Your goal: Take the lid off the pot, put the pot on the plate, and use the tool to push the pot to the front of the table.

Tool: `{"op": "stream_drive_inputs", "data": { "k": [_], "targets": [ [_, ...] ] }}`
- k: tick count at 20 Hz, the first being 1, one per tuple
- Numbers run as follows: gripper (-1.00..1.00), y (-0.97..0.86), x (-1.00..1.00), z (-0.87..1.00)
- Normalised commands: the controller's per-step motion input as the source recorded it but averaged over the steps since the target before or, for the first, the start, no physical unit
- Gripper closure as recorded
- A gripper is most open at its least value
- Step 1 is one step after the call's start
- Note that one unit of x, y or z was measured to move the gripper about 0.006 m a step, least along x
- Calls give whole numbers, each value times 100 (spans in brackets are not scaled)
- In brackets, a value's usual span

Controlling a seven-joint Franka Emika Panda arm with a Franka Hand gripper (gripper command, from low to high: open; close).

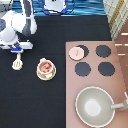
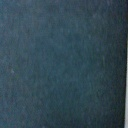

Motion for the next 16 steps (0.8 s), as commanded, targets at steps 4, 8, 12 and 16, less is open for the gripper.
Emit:
{"op": "stream_drive_inputs", "data": {
  "k": [4,8,12,16],
  "targets": [
    [100,-2,-31,8],
    [100,0,-24,25],
    [100,35,-46,76],
    [100,57,-58,82]
  ]
}}
